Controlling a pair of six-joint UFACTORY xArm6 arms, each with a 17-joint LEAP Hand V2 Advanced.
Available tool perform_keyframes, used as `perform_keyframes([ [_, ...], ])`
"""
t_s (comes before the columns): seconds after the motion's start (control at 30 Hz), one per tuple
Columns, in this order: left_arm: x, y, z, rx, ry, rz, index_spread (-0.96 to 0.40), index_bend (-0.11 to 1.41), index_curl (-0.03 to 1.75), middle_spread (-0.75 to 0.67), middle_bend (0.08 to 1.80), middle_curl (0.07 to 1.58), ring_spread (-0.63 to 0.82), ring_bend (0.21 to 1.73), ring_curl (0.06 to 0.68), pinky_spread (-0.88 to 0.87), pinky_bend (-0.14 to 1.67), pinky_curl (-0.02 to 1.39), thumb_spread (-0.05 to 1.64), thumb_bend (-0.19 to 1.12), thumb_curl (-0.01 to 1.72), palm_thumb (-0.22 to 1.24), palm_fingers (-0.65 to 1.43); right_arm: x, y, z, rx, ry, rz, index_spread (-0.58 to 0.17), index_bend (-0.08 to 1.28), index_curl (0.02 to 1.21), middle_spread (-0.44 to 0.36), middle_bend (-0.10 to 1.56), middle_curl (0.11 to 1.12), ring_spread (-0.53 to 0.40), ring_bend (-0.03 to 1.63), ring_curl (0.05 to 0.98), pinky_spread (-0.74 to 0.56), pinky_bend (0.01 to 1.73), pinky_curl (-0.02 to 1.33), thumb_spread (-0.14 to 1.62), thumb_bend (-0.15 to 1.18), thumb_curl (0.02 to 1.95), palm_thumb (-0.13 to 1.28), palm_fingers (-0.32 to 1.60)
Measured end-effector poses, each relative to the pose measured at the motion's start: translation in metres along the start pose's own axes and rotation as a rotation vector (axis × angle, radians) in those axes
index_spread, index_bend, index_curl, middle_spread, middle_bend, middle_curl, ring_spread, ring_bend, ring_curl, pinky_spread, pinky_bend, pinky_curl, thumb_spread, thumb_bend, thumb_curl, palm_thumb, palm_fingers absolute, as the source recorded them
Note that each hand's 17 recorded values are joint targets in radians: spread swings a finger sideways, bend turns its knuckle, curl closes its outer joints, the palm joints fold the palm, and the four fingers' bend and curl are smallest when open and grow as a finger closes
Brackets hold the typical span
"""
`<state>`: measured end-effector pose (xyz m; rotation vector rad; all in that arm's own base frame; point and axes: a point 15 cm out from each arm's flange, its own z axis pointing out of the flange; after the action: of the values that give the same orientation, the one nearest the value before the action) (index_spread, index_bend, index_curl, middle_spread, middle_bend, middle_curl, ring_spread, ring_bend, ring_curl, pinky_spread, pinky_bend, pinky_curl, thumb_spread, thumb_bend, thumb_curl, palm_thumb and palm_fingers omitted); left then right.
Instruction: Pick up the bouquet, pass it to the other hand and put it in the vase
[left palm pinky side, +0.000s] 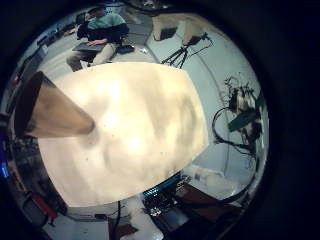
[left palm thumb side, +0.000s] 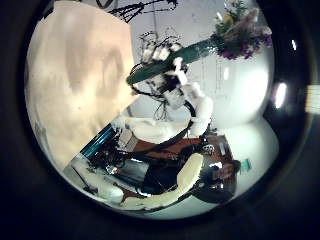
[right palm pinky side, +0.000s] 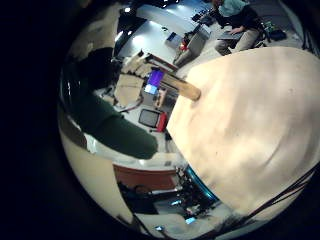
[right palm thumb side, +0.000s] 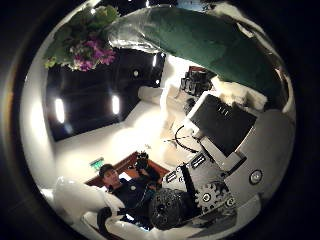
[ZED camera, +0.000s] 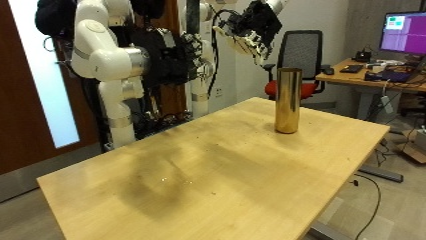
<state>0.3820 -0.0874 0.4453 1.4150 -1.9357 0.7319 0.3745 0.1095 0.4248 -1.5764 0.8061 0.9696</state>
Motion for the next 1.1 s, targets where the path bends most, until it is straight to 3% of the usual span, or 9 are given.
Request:
perform_keyframes([
  [0.27, 0.011, 0.000, 0.004, -0.007, 0.038, 0.012, 0.34, 0.17, 0.30, 0.54, 0.19, 0.29, 0.58, 0.36, 0.231, 0.50, 0.19, 0.29, 0.78, -0.04, 0.33, 0.12, -0.01, 0.009, -0.003, 0.037, -0.069, 0.037, -0.025, -0.271, 1.04, 1.02, -0.119, 1.40, 0.72, -0.196, 1.44, 0.647, -0.24, 1.14, 0.96, 0.23, -0.02, 0.96, 1.21, 1.12],
  [0.7, 0.017, 0.002, 0.008, -0.025, 0.061, 0.019, 0.34, 0.17, 0.30, 0.53, 0.20, 0.31, 0.58, 0.36, 0.232, 0.50, 0.19, 0.29, 0.78, -0.04, 0.33, 0.13, -0.01, 0.031, -0.003, 0.048, -0.146, 0.360, -0.071, -0.269, 1.04, 1.01, -0.120, 1.40, 0.72, -0.186, 1.44, 0.654, -0.25, 1.11, 1.01, 0.19, -0.02, 0.96, 1.20, 1.13],
  [1.1, 0.040, -0.003, 0.018, -0.031, 0.162, 0.045, 0.34, 0.16, 0.29, 0.52, 0.21, 0.32, 0.59, 0.39, 0.236, 0.50, 0.19, 0.29, 0.78, -0.03, 0.33, 0.16, 0.01, 0.029, -0.002, 0.058, -0.162, 0.392, -0.080, -0.269, 1.05, 1.02, -0.120, 1.39, 0.72, -0.194, 1.43, 0.658, -0.26, 1.09, 1.04, 0.18, -0.02, 0.96, 1.20, 1.13],
])
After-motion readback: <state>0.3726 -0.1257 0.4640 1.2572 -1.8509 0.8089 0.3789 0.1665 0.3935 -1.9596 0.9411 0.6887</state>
